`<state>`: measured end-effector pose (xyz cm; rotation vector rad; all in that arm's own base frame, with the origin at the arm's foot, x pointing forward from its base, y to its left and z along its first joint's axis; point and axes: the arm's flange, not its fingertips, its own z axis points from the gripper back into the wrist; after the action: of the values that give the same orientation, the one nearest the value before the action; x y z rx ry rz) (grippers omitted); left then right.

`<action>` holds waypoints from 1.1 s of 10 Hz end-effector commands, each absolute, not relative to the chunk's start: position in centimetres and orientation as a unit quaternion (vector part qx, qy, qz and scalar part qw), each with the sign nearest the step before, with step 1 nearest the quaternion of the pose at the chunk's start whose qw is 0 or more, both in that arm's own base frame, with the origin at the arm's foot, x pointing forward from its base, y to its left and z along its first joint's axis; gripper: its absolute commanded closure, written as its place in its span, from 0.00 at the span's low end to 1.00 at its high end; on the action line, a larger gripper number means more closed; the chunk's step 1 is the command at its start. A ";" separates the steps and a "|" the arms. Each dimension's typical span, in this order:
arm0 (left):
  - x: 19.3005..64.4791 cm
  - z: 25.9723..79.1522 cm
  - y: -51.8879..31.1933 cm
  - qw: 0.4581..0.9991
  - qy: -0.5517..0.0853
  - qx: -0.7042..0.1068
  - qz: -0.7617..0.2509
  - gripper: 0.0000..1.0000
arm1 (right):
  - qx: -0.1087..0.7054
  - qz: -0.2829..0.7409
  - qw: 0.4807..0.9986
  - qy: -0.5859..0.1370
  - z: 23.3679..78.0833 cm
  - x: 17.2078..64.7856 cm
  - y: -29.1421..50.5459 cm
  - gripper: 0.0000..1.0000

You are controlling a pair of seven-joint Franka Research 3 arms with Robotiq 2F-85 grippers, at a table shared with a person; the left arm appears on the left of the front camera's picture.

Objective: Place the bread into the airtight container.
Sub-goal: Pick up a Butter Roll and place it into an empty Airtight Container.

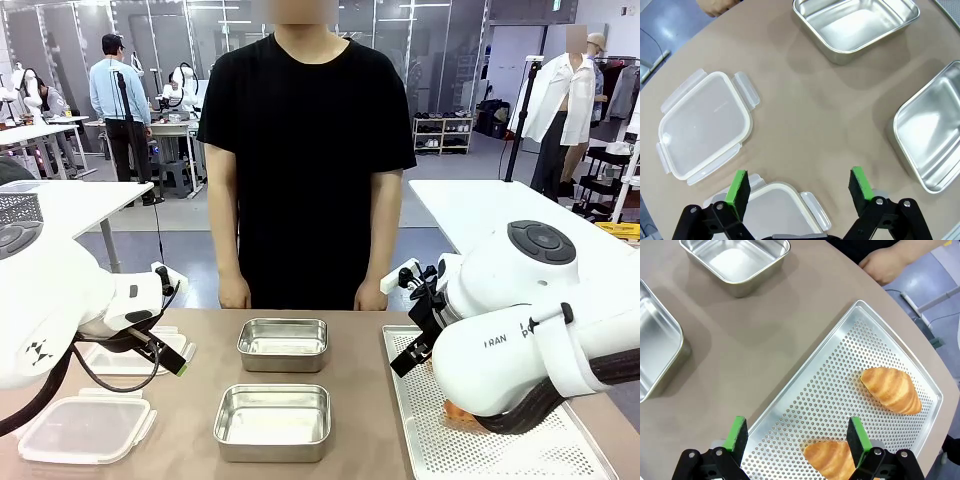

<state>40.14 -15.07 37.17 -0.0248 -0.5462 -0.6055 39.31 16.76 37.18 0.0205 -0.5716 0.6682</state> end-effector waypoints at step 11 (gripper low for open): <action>41.3 44.2 -14.6 0.915 -0.264 -0.041 -0.302 0.00 | 0.015 0.295 0.904 -0.308 44.3 40.8 14.4 0.00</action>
<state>41.08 -15.41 41.26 -0.0395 -0.5715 -0.6038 40.38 15.52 41.59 0.0185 -0.6236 0.6298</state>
